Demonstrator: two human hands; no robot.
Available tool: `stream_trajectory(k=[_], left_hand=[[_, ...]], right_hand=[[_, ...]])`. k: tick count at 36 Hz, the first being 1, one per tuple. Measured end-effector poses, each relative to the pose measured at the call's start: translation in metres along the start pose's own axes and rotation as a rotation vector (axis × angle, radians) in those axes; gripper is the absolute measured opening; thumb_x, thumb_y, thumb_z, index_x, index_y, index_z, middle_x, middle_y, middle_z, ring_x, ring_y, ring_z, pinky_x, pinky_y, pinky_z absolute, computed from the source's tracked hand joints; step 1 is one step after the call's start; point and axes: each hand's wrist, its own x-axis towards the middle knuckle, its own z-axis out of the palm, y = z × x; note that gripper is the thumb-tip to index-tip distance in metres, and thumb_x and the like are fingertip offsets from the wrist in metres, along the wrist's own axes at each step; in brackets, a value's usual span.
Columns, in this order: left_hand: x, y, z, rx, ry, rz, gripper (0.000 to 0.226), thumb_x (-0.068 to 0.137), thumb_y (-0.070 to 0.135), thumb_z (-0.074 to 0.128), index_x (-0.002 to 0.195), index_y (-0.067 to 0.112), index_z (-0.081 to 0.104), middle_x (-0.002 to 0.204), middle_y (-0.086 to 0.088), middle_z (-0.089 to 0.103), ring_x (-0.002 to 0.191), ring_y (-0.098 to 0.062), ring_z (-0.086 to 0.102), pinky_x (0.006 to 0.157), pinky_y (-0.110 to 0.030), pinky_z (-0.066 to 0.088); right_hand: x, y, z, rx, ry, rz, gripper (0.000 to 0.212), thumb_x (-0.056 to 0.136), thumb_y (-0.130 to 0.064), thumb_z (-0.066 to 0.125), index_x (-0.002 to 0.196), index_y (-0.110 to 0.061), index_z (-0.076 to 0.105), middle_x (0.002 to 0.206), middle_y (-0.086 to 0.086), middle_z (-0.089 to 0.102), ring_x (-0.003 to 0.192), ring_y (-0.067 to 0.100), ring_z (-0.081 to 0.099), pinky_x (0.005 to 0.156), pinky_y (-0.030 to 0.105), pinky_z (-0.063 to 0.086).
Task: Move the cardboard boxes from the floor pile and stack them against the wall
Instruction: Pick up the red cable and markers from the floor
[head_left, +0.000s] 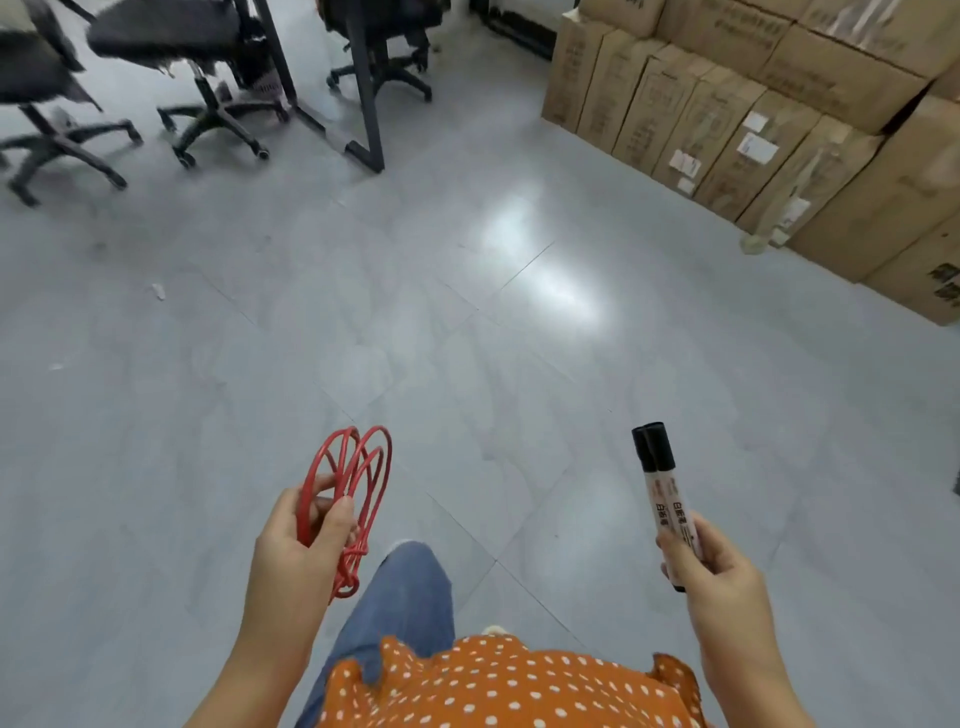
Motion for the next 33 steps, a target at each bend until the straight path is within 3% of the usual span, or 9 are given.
stream_trajectory(k=[4, 10, 15, 19, 22, 28, 33], left_hand=[[0.06, 0.015, 0.022, -0.003, 0.038, -0.037, 0.014, 0.095, 0.021, 0.051, 0.109, 0.022, 0.053, 0.092, -0.001, 0.064, 0.084, -0.016, 0.061, 0.062, -0.027, 0.049], [0.179, 0.057, 0.049, 0.033, 0.04, -0.036, 0.021, 0.096, 0.023, 0.049, 0.116, 0.017, 0.054, 0.1, -0.011, 0.063, 0.087, -0.019, 0.06, 0.064, -0.027, 0.049], [0.278, 0.118, 0.065, 0.039, 0.004, 0.012, 0.019, 0.096, 0.02, 0.05, 0.114, 0.018, 0.052, 0.099, -0.012, 0.062, 0.089, -0.024, 0.061, 0.06, -0.02, 0.05], [0.346, 0.153, 0.083, 0.058, -0.033, 0.021, 0.018, 0.096, 0.018, 0.05, 0.114, 0.019, 0.052, 0.092, -0.01, 0.062, 0.082, -0.023, 0.061, 0.049, -0.015, 0.051], [0.389, 0.176, 0.101, 0.066, -0.051, 0.011, 0.017, 0.096, 0.019, 0.05, 0.113, 0.019, 0.054, 0.088, -0.008, 0.063, 0.08, -0.022, 0.062, 0.049, -0.015, 0.052], [0.464, 0.215, 0.148, 0.055, -0.075, 0.003, 0.016, 0.095, 0.02, 0.051, 0.111, 0.02, 0.055, 0.095, -0.007, 0.064, 0.087, -0.023, 0.063, 0.07, -0.032, 0.053], [0.54, 0.25, 0.207, 0.059, -0.024, 0.023, 0.015, 0.096, 0.019, 0.05, 0.111, 0.021, 0.053, 0.091, -0.007, 0.063, 0.081, -0.02, 0.062, 0.057, -0.022, 0.049]], right_hand=[[0.06, -0.029, 0.03, -0.022, -0.036, 0.004, 0.015, 0.092, -0.017, 0.06, 0.088, -0.03, 0.066, 0.076, 0.009, 0.047, 0.071, 0.023, 0.041, 0.064, 0.035, 0.036], [0.163, -0.088, 0.094, -0.035, -0.003, -0.009, 0.009, 0.094, -0.018, 0.059, 0.095, -0.022, 0.066, 0.077, 0.007, 0.05, 0.072, 0.021, 0.048, 0.064, 0.031, 0.041], [0.239, -0.154, 0.146, 0.008, -0.005, -0.02, 0.011, 0.093, -0.018, 0.06, 0.083, -0.021, 0.065, 0.08, 0.012, 0.05, 0.074, 0.023, 0.045, 0.068, 0.035, 0.042], [0.286, -0.194, 0.178, 0.046, -0.011, 0.0, 0.008, 0.093, -0.017, 0.059, 0.09, -0.017, 0.066, 0.082, 0.007, 0.061, 0.077, 0.021, 0.052, 0.064, 0.028, 0.044], [0.323, -0.217, 0.194, 0.063, 0.001, 0.03, 0.006, 0.093, -0.02, 0.058, 0.097, -0.02, 0.064, 0.087, 0.004, 0.064, 0.082, 0.017, 0.058, 0.065, 0.026, 0.046], [0.411, -0.247, 0.213, 0.051, 0.03, 0.072, 0.024, 0.094, -0.019, 0.057, 0.114, -0.007, 0.062, 0.095, 0.006, 0.064, 0.084, 0.016, 0.059, 0.062, 0.026, 0.045], [0.515, -0.287, 0.23, 0.041, -0.002, 0.044, 0.03, 0.094, -0.018, 0.057, 0.12, -0.004, 0.06, 0.098, 0.005, 0.064, 0.084, 0.017, 0.059, 0.062, 0.026, 0.045]])
